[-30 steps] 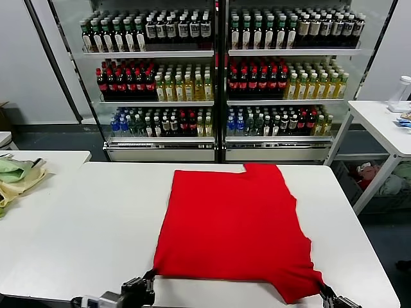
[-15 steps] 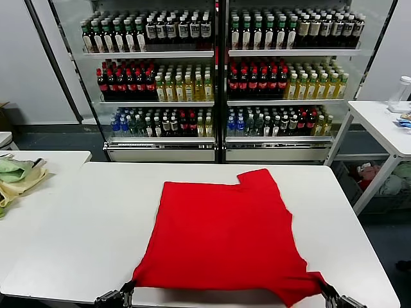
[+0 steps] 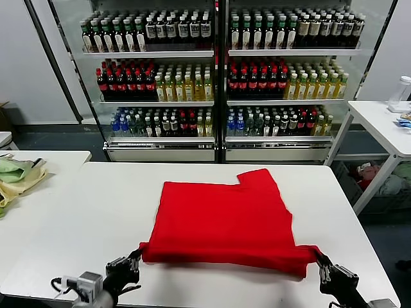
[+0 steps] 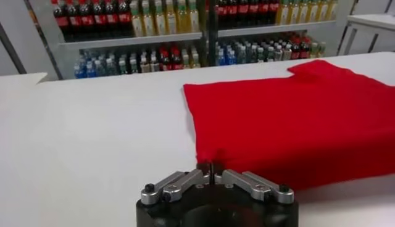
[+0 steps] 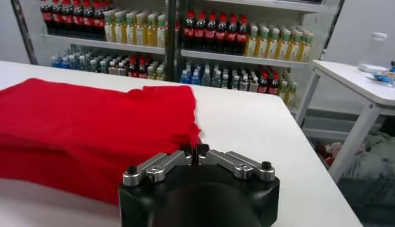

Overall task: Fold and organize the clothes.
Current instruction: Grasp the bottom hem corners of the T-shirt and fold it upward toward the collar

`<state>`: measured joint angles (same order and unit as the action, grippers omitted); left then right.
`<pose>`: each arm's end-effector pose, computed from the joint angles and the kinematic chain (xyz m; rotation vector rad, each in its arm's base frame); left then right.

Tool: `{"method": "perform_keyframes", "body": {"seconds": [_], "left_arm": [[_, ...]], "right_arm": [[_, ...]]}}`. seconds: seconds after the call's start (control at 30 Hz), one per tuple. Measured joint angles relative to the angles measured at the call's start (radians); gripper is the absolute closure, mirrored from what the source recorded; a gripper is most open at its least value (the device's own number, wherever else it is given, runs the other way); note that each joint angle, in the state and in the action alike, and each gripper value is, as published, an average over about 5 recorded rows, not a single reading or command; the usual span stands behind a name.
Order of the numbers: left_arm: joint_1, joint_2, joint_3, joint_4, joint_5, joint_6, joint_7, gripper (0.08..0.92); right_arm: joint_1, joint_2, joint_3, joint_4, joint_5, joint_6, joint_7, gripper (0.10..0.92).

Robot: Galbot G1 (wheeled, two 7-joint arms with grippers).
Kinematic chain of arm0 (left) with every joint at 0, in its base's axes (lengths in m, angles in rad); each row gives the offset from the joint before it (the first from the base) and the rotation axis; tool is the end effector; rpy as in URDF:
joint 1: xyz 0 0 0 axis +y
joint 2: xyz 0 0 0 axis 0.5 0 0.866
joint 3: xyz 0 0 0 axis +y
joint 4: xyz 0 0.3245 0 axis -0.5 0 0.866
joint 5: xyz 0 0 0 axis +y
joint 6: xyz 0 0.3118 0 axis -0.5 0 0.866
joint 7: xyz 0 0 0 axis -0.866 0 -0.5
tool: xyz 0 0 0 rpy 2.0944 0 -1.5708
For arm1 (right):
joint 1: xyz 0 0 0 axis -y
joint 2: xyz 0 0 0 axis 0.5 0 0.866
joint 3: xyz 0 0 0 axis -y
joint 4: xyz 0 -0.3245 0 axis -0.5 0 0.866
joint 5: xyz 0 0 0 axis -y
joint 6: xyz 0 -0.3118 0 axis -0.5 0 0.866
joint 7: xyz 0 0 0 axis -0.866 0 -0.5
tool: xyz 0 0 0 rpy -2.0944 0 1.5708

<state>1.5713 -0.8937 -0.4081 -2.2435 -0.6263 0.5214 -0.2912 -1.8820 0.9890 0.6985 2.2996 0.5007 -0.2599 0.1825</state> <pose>0.1501 0.0597 -0.2243 -0.2846 -2.5791 -0.1187 0.0979 -0.0980 -0.2204 0.1089 -2.7662 0.1437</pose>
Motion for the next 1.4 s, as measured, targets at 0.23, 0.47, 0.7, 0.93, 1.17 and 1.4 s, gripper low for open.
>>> {"method": "perform_keyframes", "body": {"seconds": [0.23,0.47,0.7,0.93,1.17,1.4], "left_arm": [[-0.096,-0.009,0.039,0.081,0.021,0.000,0.054,0.916],[-0.160,-0.015,0.066,0.135,0.043,0.002,0.099,0.916],[-0.199,-0.024,0.075,0.175,0.057,0.005,0.123,0.916],[-0.226,-0.037,0.083,0.215,0.077,0.006,0.137,0.802],[-0.216,-0.035,0.065,0.220,0.084,0.010,0.149,0.594],[-0.150,-0.015,0.011,0.161,0.040,0.030,0.143,0.395]], "right_arm": [[0.088,0.003,-0.063,-0.052,-0.022,-0.012,0.009,0.901],[0.161,0.002,-0.114,-0.095,-0.032,-0.023,0.018,0.901],[0.228,0.001,-0.161,-0.135,-0.033,-0.040,0.021,0.900],[0.281,0.014,-0.207,-0.171,-0.036,-0.062,0.022,0.750],[0.292,0.015,-0.211,-0.172,-0.033,-0.069,0.023,0.552],[0.252,0.011,-0.168,-0.140,-0.020,-0.078,0.025,0.353]]}}
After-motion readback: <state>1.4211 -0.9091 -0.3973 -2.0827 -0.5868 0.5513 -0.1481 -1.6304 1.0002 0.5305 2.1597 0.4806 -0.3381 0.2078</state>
